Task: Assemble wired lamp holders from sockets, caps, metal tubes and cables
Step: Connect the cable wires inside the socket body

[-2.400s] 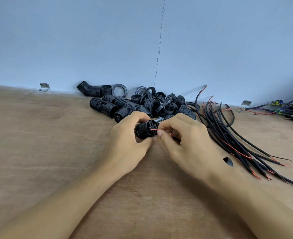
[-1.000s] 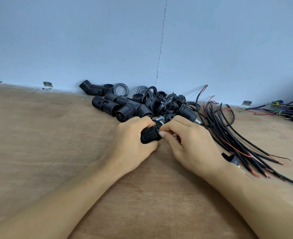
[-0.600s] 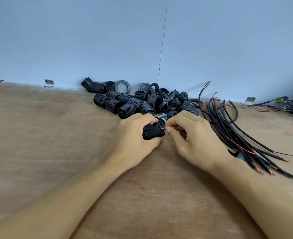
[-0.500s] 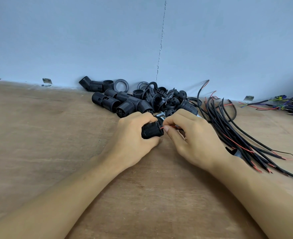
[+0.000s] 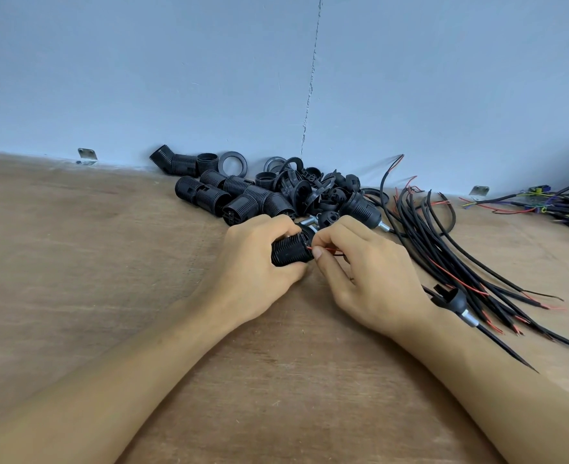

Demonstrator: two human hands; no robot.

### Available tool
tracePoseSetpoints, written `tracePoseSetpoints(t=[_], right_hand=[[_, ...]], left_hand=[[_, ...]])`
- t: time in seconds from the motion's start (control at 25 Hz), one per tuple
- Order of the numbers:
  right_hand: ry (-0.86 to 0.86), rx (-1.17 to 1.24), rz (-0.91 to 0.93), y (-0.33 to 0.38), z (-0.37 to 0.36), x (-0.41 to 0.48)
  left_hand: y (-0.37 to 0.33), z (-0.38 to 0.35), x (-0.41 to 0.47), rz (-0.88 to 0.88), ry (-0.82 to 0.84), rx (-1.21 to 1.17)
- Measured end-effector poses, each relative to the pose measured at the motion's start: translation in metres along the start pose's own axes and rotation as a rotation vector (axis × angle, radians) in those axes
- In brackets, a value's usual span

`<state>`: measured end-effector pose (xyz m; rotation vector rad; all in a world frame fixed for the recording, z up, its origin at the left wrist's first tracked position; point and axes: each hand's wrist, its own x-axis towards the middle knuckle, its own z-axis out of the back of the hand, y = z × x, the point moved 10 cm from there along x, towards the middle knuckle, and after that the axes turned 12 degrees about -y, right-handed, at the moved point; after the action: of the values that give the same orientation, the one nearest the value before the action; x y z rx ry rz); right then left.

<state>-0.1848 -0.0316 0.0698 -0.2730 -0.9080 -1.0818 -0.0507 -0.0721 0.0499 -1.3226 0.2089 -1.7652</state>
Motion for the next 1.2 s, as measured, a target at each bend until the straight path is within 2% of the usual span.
tracePoseSetpoints(t=[0.92,1.2], right_hand=[[-0.034,-0.073,0.077,0.006,0.002,0.000],[-0.018,-0.075,0.040,0.005,0.000,-0.001]], left_hand=[[-0.015,0.004,-0.003,-0.064,-0.028,0.096],[-0.024,0.000,-0.006,-0.131,-0.025,0.148]])
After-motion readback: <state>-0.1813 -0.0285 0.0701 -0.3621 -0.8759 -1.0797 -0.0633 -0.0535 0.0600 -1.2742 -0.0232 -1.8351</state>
